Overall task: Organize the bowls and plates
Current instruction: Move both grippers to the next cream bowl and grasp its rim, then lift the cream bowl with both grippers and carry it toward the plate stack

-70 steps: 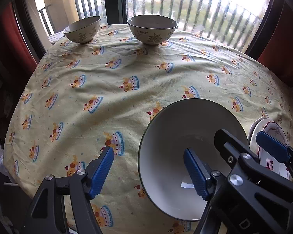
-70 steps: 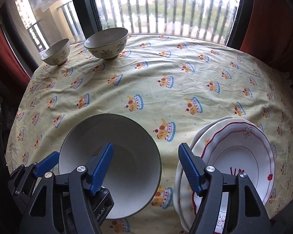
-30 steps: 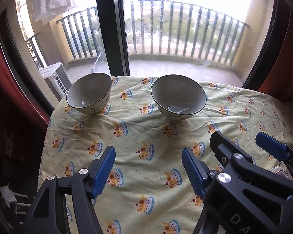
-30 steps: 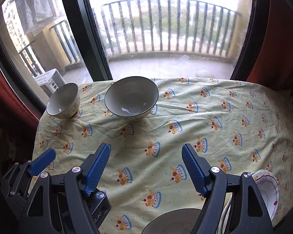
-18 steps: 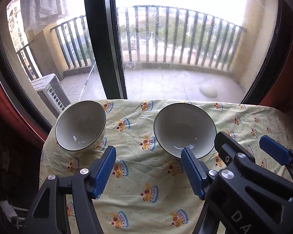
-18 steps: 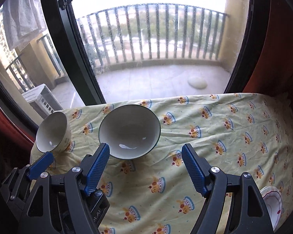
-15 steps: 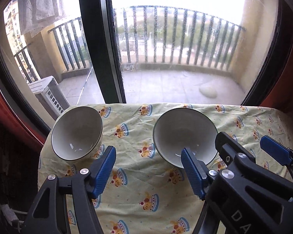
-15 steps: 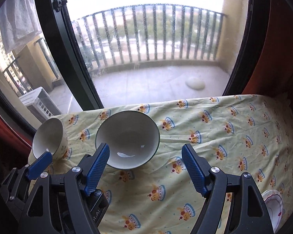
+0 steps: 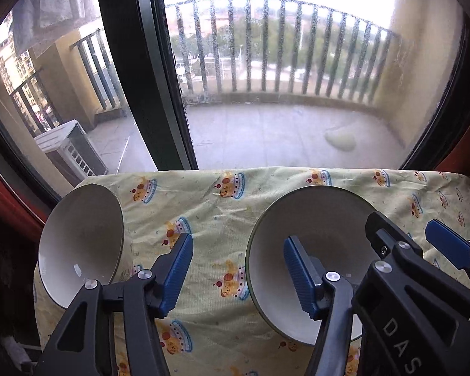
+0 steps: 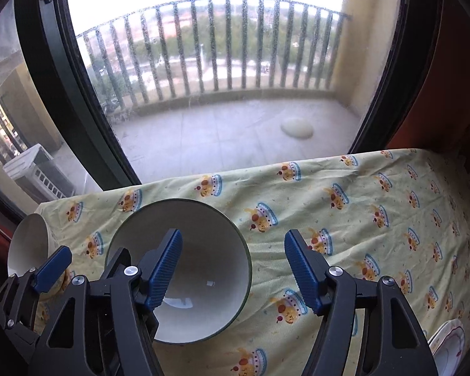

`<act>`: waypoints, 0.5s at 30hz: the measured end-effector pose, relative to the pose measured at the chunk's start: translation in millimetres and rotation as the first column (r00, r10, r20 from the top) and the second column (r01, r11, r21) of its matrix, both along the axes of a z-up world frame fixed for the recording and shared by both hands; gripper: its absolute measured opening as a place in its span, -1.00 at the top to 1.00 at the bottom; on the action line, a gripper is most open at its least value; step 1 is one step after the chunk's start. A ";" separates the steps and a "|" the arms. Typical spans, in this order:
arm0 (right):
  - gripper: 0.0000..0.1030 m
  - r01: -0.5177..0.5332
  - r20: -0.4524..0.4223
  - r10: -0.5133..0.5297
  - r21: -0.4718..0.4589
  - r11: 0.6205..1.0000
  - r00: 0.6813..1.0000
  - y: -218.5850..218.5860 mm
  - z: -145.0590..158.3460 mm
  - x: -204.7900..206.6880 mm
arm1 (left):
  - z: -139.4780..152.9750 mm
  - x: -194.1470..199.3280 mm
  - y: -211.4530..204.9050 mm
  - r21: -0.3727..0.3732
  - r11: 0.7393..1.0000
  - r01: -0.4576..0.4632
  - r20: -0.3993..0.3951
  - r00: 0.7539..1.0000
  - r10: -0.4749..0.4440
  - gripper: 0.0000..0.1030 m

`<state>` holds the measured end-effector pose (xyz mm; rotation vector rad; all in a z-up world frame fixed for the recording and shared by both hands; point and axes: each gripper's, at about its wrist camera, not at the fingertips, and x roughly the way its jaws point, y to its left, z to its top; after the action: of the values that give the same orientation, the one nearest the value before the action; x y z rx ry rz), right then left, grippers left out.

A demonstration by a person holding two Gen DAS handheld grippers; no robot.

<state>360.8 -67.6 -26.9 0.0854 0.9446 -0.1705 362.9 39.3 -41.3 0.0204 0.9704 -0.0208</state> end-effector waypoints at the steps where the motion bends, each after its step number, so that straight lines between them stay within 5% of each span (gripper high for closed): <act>1: -0.30 0.005 -0.009 -0.005 0.003 1.000 1.000 -1.4 -3.6 3.0 | -3.5 1.7 -0.7 -0.003 1.000 -0.002 -0.007 1.000 0.002 -0.17; 7: 0.01 0.012 -0.056 -0.010 0.029 0.999 0.998 -7.6 -25.8 14.8 | -20.4 10.0 -5.4 0.002 1.000 0.006 -0.035 0.999 -0.006 0.14; 12: 0.52 0.004 -0.074 0.000 0.059 0.998 0.997 -10.7 -37.9 19.4 | -29.2 13.6 -8.0 -0.027 0.999 0.023 -0.056 0.998 -0.024 0.49; 15: 0.55 -0.010 -0.074 0.016 0.077 0.997 0.997 -12.6 -38.9 22.2 | -29.5 14.6 -10.0 -0.042 0.999 0.029 -0.059 0.998 -0.032 0.61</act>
<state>383.1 -80.2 -65.8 0.1446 1.0257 -0.1262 377.5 29.2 -70.7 -0.0031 1.0288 -0.0695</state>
